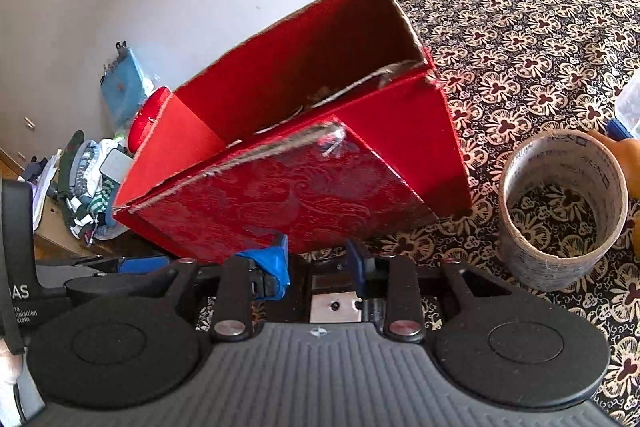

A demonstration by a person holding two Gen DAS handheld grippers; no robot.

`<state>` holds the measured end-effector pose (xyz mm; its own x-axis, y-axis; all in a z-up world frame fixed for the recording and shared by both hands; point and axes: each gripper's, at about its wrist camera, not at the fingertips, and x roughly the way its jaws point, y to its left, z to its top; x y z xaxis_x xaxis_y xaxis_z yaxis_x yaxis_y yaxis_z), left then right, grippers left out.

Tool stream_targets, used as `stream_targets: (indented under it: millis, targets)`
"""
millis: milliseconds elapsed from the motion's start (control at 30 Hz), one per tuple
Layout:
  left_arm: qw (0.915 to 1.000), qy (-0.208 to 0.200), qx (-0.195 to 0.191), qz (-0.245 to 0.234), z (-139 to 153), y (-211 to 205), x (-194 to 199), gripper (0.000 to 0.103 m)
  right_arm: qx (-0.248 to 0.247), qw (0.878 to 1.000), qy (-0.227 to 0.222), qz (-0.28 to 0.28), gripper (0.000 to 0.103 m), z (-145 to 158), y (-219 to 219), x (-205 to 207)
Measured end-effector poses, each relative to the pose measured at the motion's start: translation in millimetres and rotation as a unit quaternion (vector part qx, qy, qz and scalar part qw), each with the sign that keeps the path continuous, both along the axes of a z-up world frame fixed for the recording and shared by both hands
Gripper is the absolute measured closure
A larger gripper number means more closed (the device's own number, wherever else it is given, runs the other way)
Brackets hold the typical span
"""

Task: Organize rigid objects
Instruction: 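Move the right gripper down toward the black hole punch on the cloth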

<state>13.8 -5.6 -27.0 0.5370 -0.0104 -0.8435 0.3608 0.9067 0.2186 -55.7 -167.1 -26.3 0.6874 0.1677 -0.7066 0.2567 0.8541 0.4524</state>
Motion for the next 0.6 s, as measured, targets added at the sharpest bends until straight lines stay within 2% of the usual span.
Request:
stream_targets:
  millis: [167,400,600]
  targets:
    - [0.9996,0.021,-0.009,-0.015,-12.8,-0.1,-1.7,0.038,0.002,1.000,0.016,-0.015,0.088,-7.7,-7.8,-1.1]
    - [0.9939,0.061,-0.074,-0.053,-29.1,15.5,-7.9,0.038,0.008,0.999,0.035,-0.015,0.088,-16.0,-11.7,-0.3]
    - [0.9877,0.075,-0.108,-0.083,-39.5,21.8,-15.1,0.038,0.012,0.999,0.052,-0.004,0.088,-23.2,-11.7,3.8]
